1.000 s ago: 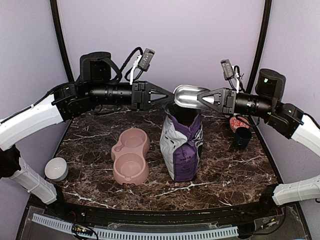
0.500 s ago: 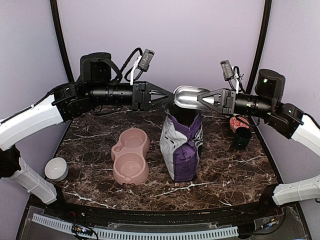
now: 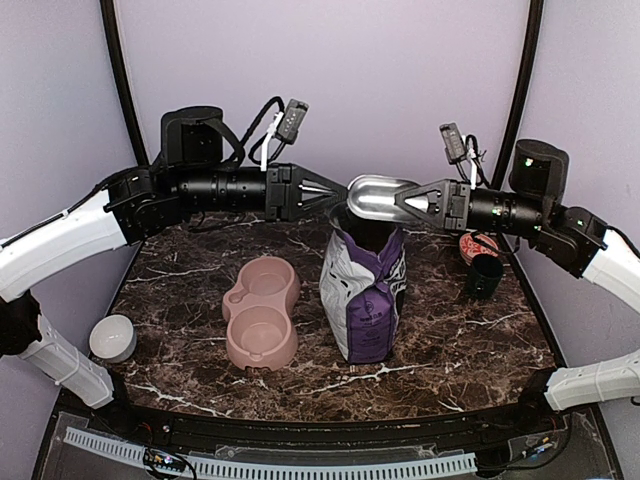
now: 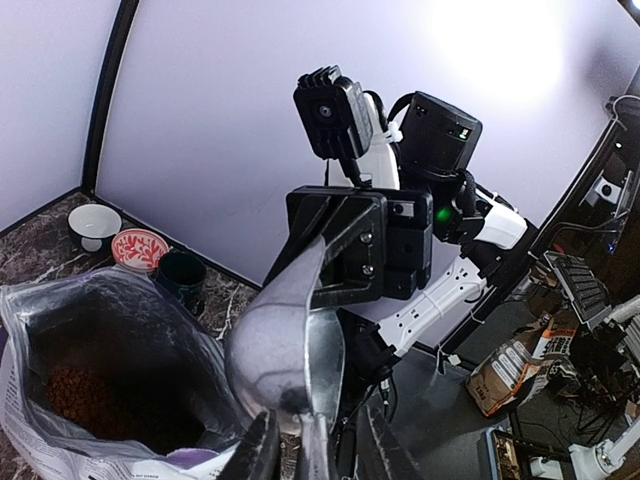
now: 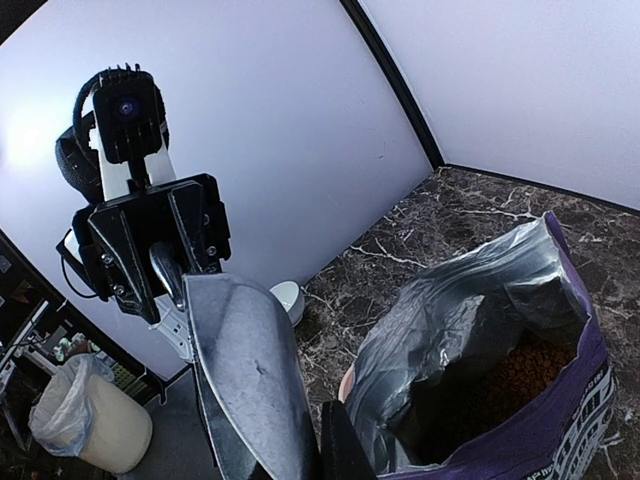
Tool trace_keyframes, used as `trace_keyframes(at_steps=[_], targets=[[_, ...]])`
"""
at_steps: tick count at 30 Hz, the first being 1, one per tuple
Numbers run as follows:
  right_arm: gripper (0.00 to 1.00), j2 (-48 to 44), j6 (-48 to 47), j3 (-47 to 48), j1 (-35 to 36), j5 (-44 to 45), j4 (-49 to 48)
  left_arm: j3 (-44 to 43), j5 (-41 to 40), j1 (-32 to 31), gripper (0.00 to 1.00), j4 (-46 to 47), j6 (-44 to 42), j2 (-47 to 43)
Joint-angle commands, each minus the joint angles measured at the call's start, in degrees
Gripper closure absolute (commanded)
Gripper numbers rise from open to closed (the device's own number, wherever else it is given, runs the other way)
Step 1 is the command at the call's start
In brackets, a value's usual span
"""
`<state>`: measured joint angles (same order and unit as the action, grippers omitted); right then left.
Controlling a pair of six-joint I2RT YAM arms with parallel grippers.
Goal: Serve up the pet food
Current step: Pass from the right arm to the left
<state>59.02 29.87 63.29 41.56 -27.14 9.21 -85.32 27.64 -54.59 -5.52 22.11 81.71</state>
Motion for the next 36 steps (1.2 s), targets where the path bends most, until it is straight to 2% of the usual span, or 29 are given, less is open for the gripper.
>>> trace_keyframes(at_steps=[1,9,18,26,29,36], targets=[[1.00,-0.23,-0.60,0.10,-0.17,0.36,-1.91,0.83,-0.74,0.14,0.73,1.45,-0.47,-2.43],[1.00,-0.19,-0.59,0.20,-0.16,0.41,-2.18,0.77,-0.74,0.18,0.80,1.23,-0.55,-2.08],[1.00,-0.05,-0.12,0.03,-0.17,0.20,-2.71,1.06,-0.46,0.18,0.80,1.00,-0.40,-1.64],[1.00,0.28,0.15,0.20,-0.16,0.13,-2.91,1.50,-0.26,0.18,0.91,1.18,-0.50,-1.60],[1.00,0.34,0.28,0.30,-0.16,-0.01,-3.08,1.59,-0.22,0.18,1.00,1.17,-0.63,-1.48],[1.00,0.71,0.17,0.72,-0.17,0.94,-2.04,1.73,-0.93,0.18,1.00,1.37,-0.63,-1.60]])
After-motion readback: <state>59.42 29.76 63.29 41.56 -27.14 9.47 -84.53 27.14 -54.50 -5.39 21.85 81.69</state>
